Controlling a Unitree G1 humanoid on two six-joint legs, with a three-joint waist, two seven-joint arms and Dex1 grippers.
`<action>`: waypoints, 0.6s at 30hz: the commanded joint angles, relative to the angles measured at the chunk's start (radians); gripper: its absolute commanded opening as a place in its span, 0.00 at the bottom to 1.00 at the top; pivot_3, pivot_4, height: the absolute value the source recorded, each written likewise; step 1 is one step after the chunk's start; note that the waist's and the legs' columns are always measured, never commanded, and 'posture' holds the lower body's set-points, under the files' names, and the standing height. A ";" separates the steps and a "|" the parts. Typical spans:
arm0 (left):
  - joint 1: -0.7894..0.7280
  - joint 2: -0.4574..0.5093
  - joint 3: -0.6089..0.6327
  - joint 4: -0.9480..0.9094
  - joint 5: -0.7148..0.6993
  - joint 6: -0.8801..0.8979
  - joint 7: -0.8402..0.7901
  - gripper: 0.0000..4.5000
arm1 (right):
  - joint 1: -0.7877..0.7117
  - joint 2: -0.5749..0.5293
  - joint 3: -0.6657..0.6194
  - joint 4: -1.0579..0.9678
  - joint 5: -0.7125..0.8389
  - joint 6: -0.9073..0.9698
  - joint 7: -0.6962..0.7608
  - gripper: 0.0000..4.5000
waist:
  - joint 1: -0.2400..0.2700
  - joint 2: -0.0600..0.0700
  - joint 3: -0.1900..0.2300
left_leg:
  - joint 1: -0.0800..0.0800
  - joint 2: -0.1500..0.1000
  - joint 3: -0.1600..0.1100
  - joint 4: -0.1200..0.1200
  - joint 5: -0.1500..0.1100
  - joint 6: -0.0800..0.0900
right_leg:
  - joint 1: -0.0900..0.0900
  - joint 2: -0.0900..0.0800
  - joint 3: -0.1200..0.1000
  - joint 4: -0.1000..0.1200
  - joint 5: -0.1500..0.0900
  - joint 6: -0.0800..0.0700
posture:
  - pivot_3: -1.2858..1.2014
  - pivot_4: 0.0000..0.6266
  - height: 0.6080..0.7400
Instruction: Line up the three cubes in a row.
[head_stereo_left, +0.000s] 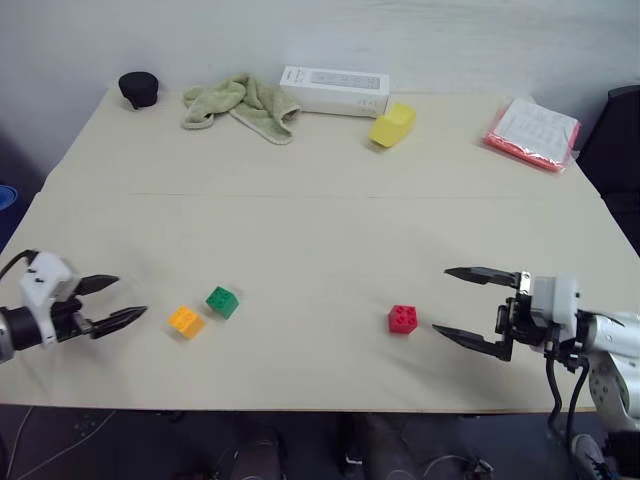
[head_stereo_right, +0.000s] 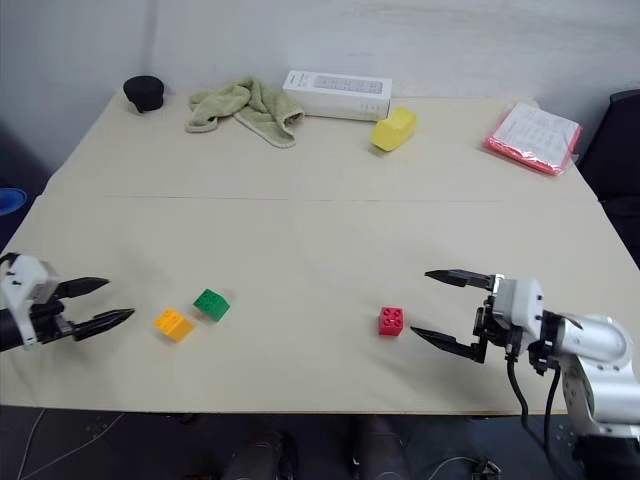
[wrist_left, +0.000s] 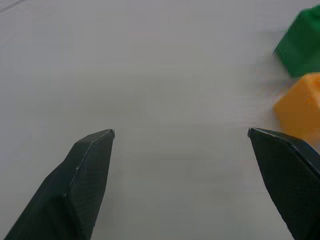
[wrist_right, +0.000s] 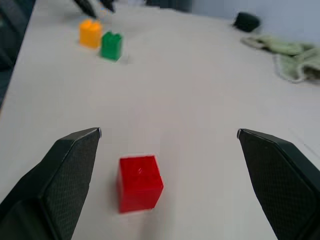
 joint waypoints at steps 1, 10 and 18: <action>-0.020 0.014 0.022 0.025 -0.025 -0.021 -0.057 1.00 | 0.054 0.024 -0.036 -0.087 0.084 0.046 -0.049 0.99 | 0.001 0.000 0.000 | 0.000 0.000 0.000 0.000 0.000 0.000 | 0.000 -0.001 0.000 0.000 0.000 0.000 | 0.52 0.24 1.00; -0.078 -0.059 -0.104 -0.413 -0.125 0.269 0.020 1.00 | 0.075 0.039 0.002 -0.144 0.069 0.025 -0.069 0.99 | -0.001 0.000 0.000 | -0.001 -0.001 -0.002 -0.001 0.001 -0.002 | 0.001 -0.001 -0.002 0.000 0.000 0.000 | 0.52 0.24 1.00; -0.146 -0.076 -0.271 -0.803 -0.126 0.791 0.342 1.00 | 0.044 0.056 0.046 -0.142 0.060 0.003 -0.046 0.99 | -0.004 -0.001 0.000 | 0.000 -0.001 -0.002 -0.001 0.002 -0.002 | 0.001 0.001 0.001 0.001 0.000 0.000 | 0.52 0.24 1.00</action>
